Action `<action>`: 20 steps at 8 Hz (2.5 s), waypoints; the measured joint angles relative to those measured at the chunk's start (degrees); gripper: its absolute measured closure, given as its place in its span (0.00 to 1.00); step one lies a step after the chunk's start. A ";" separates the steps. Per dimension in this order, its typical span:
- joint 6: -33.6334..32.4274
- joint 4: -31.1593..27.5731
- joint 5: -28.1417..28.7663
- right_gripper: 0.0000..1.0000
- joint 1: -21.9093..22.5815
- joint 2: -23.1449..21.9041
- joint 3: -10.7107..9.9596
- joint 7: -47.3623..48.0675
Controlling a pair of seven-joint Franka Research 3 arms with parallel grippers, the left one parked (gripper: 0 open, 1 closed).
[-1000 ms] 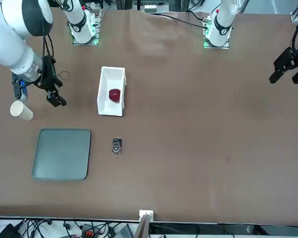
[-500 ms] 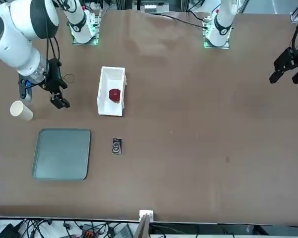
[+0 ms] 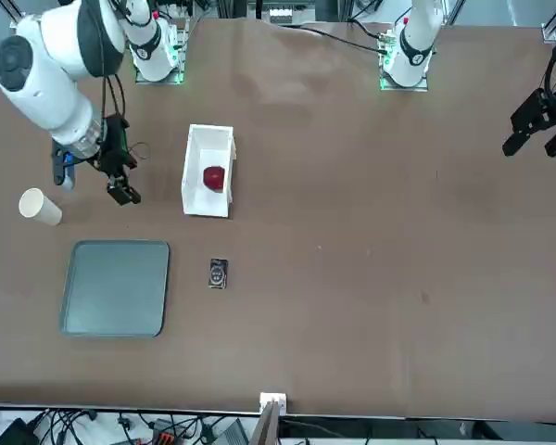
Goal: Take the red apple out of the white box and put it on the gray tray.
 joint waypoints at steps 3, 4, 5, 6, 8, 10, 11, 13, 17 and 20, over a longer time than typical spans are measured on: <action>0.81 -1.12 0.05 0.01 3.69 1.00 0.06 7.40; 1.07 -1.24 0.05 0.01 5.61 1.89 0.09 10.28; 1.45 -1.28 0.05 0.01 7.23 3.08 0.12 12.67; 1.74 -1.32 0.05 0.01 8.41 4.35 0.14 14.04; 1.91 -1.43 0.05 0.01 10.40 6.92 0.15 16.43; 2.05 -1.87 0.05 0.01 12.66 8.86 0.16 19.38; 2.84 -2.71 0.05 0.01 13.94 9.23 0.17 21.34; 6.58 -5.78 0.05 0.01 15.63 9.34 0.17 25.26; 14.86 -11.67 0.06 0.01 16.42 9.39 0.16 27.40; 19.44 -14.12 2.61 0.01 16.41 9.61 0.02 27.63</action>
